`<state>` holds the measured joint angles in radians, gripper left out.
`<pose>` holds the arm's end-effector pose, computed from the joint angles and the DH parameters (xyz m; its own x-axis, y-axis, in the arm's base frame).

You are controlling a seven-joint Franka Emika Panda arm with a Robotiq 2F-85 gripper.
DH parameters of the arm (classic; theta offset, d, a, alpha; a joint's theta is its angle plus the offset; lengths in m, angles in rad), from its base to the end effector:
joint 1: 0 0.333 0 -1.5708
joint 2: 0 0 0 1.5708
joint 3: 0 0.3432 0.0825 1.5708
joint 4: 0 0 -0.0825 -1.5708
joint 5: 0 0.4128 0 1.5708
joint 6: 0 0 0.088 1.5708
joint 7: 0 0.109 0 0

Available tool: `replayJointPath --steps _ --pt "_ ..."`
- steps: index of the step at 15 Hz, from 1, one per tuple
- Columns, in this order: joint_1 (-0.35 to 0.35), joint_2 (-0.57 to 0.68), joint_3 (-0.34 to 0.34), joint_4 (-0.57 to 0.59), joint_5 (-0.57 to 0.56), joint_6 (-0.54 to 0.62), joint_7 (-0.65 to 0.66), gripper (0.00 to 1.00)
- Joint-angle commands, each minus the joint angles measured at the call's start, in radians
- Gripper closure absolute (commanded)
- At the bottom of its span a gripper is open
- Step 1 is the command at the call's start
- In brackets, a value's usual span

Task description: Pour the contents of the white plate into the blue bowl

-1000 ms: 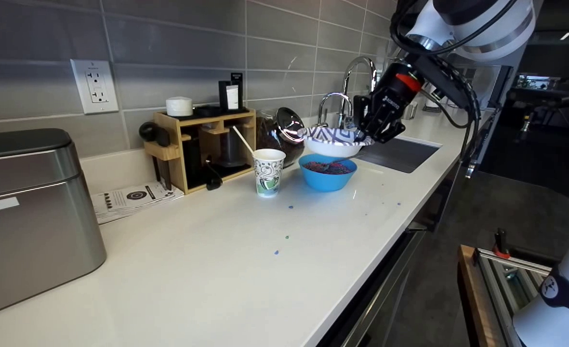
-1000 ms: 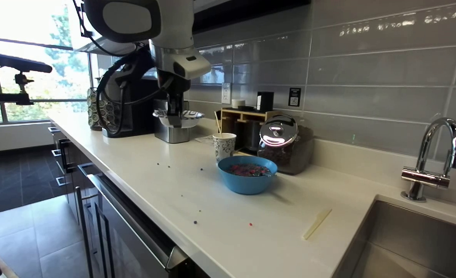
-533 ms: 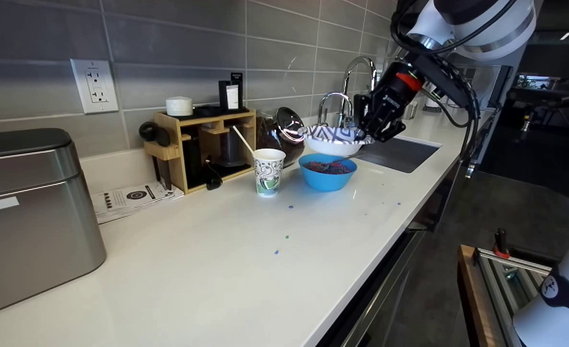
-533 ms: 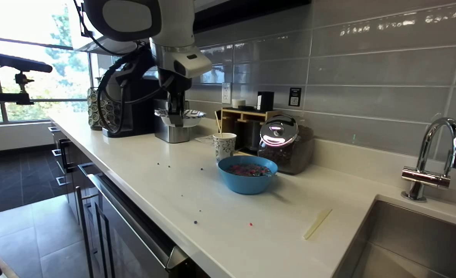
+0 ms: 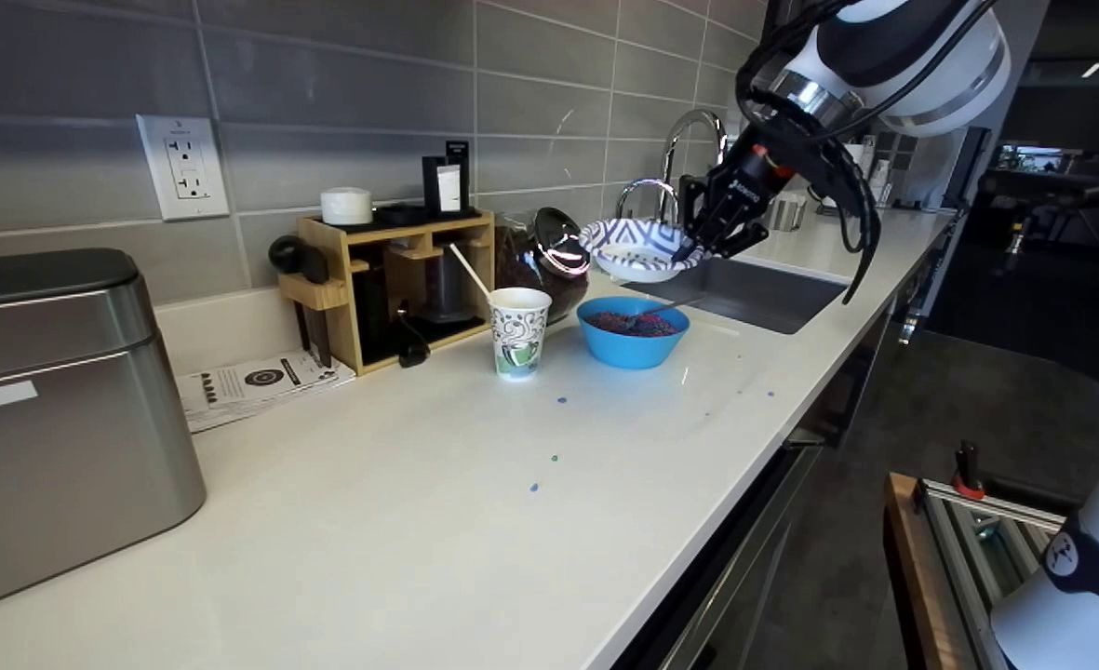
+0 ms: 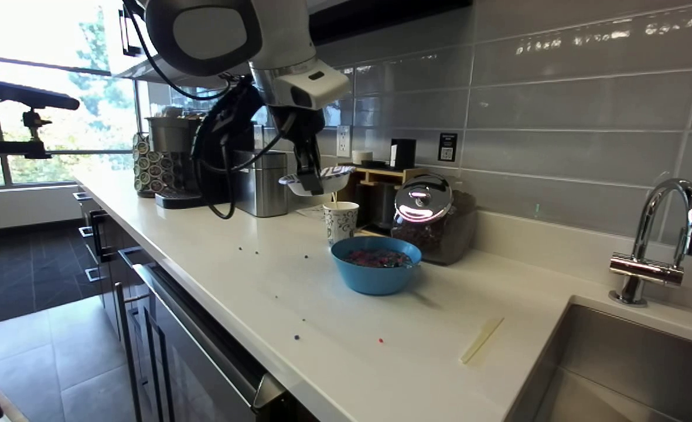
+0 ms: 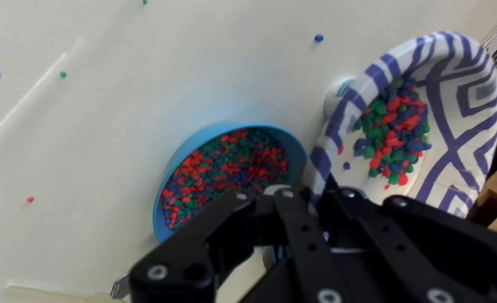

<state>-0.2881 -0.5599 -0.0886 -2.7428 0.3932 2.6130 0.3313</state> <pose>0.3671 -0.1532 0.4331 0.4817 -0.8506 0.2109 -0.7250 -0.5220 -0.4493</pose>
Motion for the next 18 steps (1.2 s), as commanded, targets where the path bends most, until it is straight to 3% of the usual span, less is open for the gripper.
replayJointPath --steps 1,9,13,18 --pt "-0.05 0.061 -0.004 0.027 -0.083 0.081 0.035 0.99" --pt "-0.186 0.139 0.048 0.044 -0.236 0.265 0.146 0.99" --pt "-0.321 0.169 0.159 0.035 -0.353 0.387 0.243 0.99" --pt "-0.581 0.154 0.395 0.009 -0.509 0.453 0.371 0.99"
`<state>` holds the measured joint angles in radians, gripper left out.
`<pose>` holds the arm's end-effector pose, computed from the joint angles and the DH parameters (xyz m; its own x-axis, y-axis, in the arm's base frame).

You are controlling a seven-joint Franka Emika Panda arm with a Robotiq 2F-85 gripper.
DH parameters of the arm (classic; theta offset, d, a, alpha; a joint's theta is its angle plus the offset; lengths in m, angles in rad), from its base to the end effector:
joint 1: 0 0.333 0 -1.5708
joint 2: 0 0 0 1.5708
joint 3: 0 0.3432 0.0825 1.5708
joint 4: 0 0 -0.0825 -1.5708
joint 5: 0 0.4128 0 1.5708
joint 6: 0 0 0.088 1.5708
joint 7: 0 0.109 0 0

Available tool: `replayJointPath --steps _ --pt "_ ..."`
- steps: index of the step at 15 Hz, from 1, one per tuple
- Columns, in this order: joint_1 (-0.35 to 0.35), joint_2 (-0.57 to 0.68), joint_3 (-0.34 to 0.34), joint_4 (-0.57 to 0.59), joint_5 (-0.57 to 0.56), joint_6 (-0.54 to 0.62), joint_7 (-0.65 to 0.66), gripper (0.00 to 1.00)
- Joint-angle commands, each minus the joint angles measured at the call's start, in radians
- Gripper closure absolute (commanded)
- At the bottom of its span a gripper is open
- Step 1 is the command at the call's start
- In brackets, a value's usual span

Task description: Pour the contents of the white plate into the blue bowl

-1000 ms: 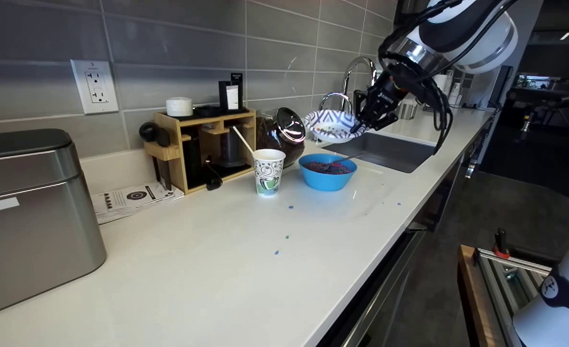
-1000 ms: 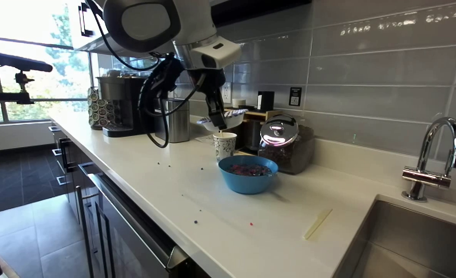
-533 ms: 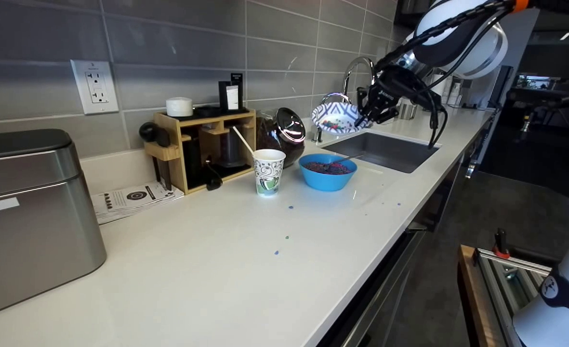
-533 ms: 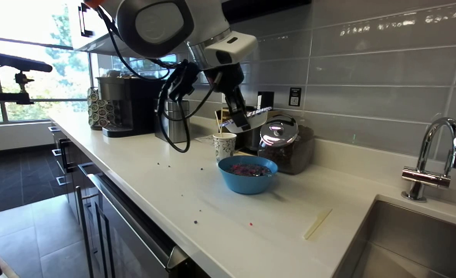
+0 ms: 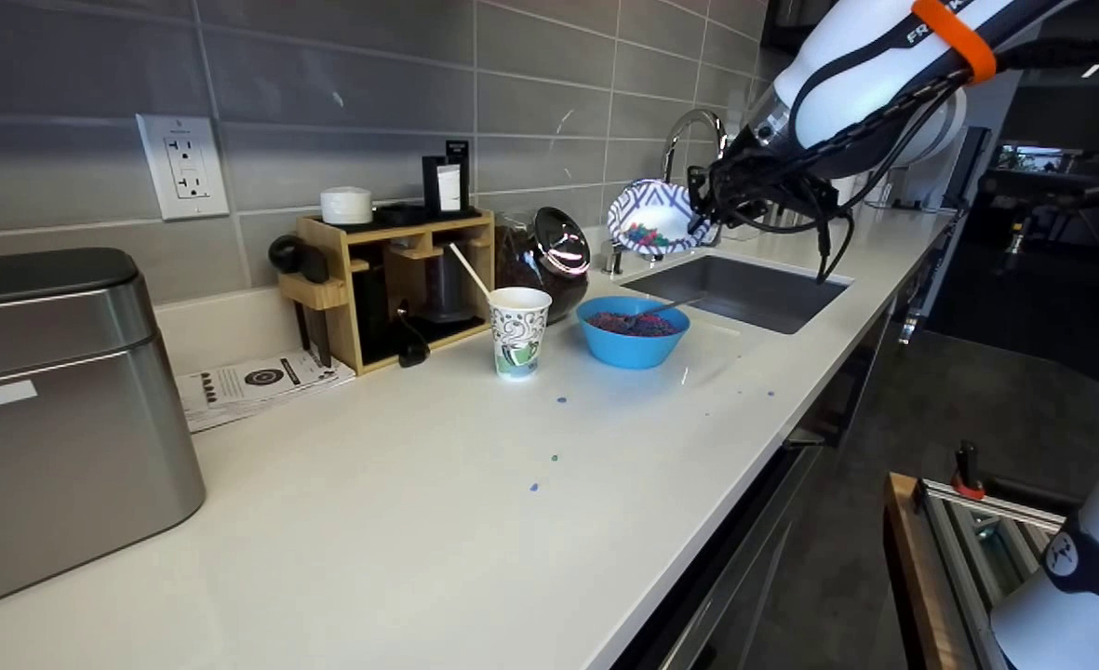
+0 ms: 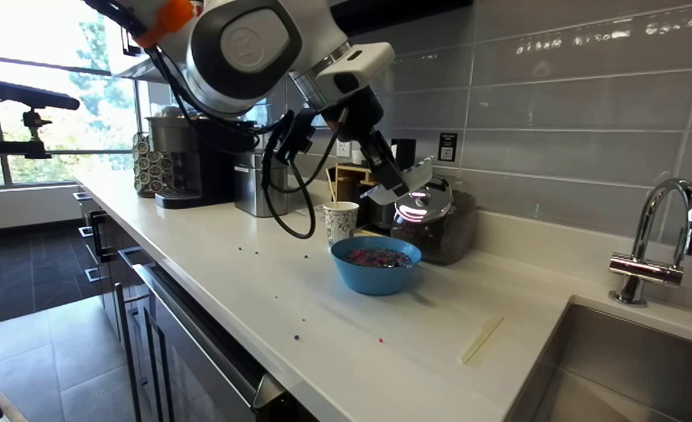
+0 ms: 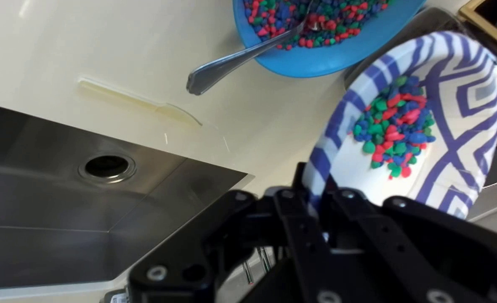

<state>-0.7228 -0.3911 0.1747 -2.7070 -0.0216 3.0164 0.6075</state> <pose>0.3794 -0.2287 0.4331 0.2661 -0.7772 0.5702 -0.8156 -0.4969 -0.2966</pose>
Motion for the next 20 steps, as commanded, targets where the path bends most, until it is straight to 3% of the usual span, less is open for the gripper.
replayJointPath --steps 1,9,10,13,15,17,19,20 --pt "-0.194 -0.024 0.176 -0.031 -0.118 0.056 0.115 0.99" --pt "-0.536 -0.137 0.56 -0.076 -0.21 0.137 0.253 0.99" --pt "-0.599 -0.137 0.627 -0.041 -0.224 0.136 0.279 0.99" --pt "-0.673 -0.218 0.741 -0.074 -0.195 0.166 0.307 0.99" --pt "-0.753 -0.244 0.831 -0.036 -0.203 0.156 0.341 0.99" --pt "-0.782 -0.315 0.883 -0.071 -0.178 0.174 0.363 0.99" --pt "-0.849 -0.347 0.954 -0.035 -0.189 0.16 0.397 0.99" --pt "-0.846 -0.379 0.964 -0.06 -0.176 0.174 0.402 0.99"
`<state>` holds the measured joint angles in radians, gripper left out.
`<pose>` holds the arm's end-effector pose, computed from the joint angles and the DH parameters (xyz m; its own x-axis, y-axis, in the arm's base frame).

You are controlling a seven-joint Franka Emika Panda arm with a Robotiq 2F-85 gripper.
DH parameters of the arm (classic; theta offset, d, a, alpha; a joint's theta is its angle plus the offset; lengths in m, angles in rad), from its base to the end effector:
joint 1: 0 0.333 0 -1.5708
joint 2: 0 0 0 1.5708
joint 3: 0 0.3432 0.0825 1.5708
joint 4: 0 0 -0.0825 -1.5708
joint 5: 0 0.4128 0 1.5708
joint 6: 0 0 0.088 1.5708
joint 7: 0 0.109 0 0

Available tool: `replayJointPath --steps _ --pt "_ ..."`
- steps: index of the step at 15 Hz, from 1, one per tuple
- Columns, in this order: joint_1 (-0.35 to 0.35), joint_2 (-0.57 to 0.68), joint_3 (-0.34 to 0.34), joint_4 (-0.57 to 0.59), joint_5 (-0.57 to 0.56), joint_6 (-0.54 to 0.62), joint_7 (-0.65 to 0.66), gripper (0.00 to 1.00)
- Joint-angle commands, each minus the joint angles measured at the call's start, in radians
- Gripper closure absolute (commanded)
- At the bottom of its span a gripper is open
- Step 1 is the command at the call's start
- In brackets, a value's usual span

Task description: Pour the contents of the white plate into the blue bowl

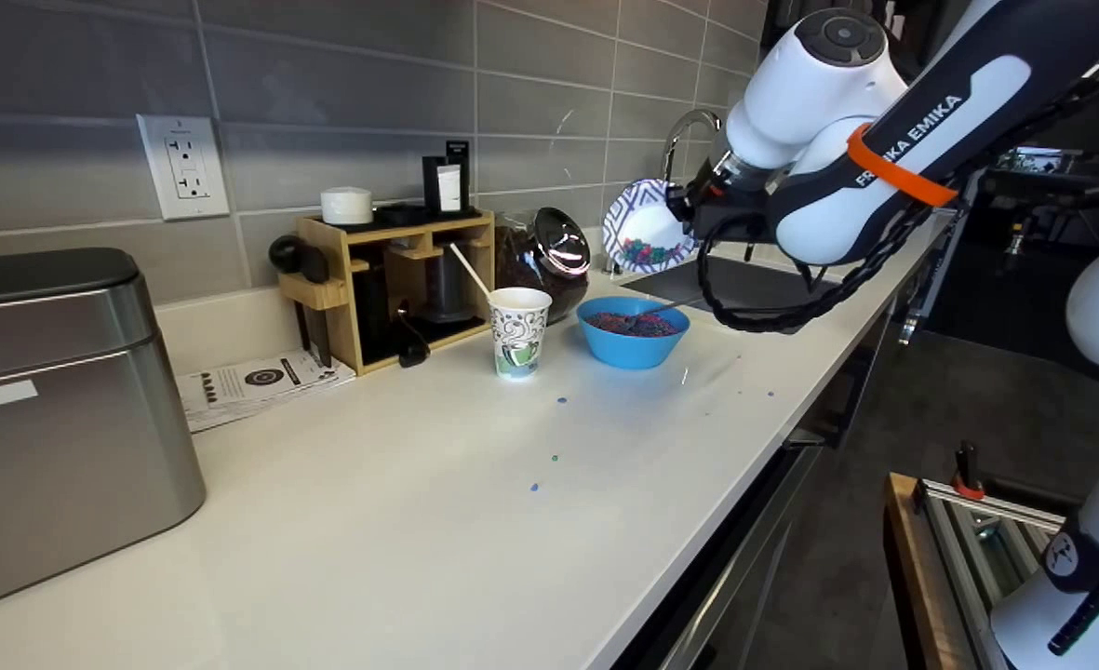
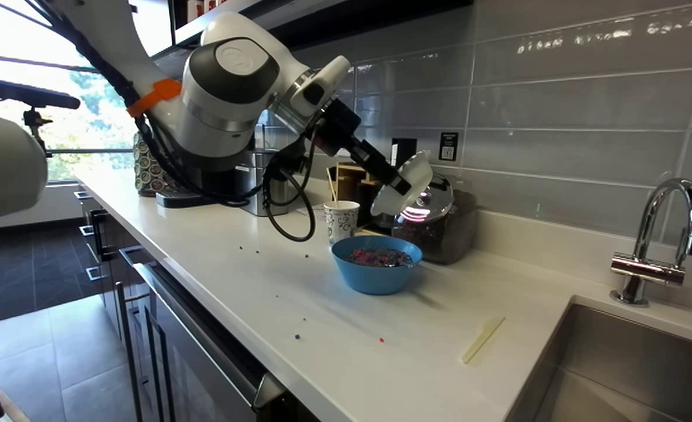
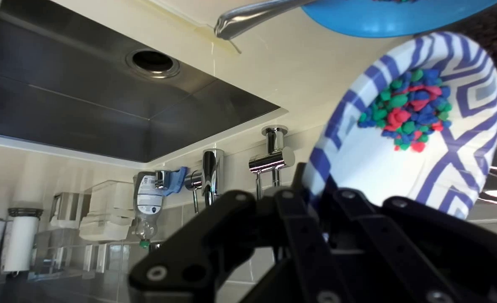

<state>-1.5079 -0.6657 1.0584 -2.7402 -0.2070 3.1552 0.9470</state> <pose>0.4065 -0.1758 0.4024 0.2926 -0.5231 0.8005 -0.8699 -0.4932 -0.0043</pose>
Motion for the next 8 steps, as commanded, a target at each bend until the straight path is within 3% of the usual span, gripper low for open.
replayJointPath --steps 1,3,8 --pt "-0.07 -0.126 0.098 -0.033 0.013 0.036 0.072 0.99" --pt "-0.11 -0.151 0.142 -0.002 0.004 0.019 0.094 0.99" --pt "-0.121 -0.26 0.189 -0.016 0.006 0.032 0.12 0.99"
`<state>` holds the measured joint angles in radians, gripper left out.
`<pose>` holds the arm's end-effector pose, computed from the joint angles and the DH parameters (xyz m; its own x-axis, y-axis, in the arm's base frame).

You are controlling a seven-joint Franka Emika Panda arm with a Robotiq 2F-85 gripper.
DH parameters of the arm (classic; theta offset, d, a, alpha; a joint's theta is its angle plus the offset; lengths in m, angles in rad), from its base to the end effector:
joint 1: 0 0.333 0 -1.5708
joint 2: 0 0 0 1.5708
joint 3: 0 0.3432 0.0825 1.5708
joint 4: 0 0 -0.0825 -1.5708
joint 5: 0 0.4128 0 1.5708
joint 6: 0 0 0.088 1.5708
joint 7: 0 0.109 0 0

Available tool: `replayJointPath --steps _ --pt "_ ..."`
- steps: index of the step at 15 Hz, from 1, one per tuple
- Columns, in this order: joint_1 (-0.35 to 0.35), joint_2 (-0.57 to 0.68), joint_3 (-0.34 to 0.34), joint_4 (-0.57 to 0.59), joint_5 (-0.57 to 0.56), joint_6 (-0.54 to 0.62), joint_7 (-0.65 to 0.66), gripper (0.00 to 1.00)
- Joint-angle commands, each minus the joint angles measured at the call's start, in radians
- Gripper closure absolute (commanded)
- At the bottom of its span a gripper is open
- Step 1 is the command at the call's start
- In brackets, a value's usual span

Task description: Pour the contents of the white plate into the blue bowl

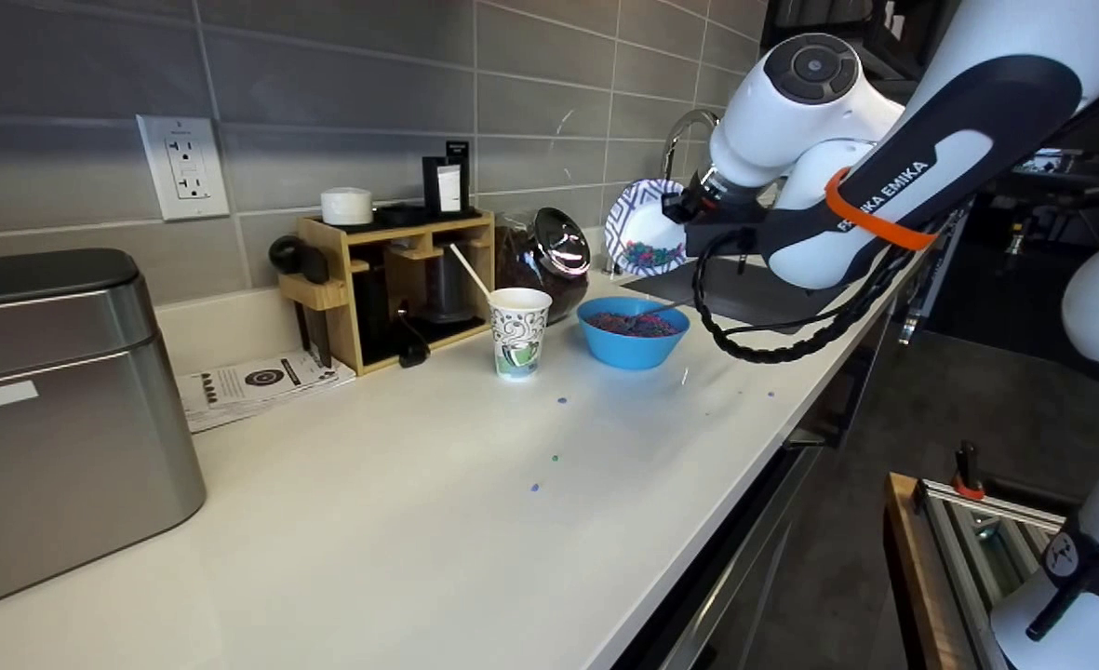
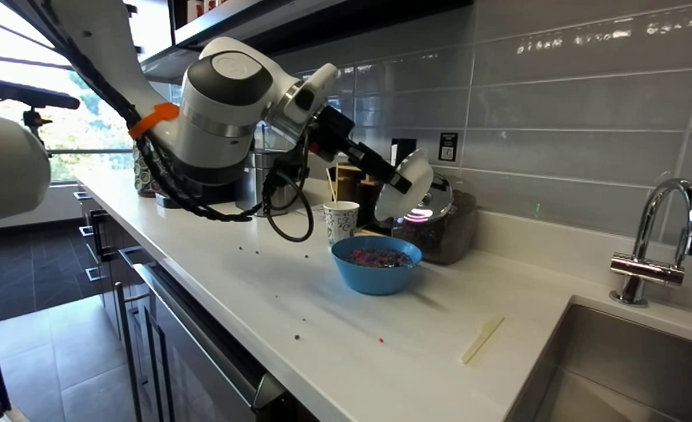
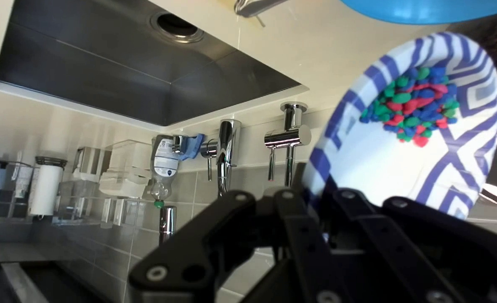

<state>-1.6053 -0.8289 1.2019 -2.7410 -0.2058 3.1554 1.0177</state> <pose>0.4137 -0.1620 0.3908 0.3124 -0.4193 0.8524 -0.8833 -0.4584 0.0983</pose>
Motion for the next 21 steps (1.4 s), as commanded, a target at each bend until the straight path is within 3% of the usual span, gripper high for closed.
replayJointPath --steps 1,21 --pt "-0.026 -0.122 0.054 -0.019 0.005 0.041 0.054 0.99" --pt "-0.061 -0.468 0.168 -0.01 0.0 0.04 0.124 0.99"
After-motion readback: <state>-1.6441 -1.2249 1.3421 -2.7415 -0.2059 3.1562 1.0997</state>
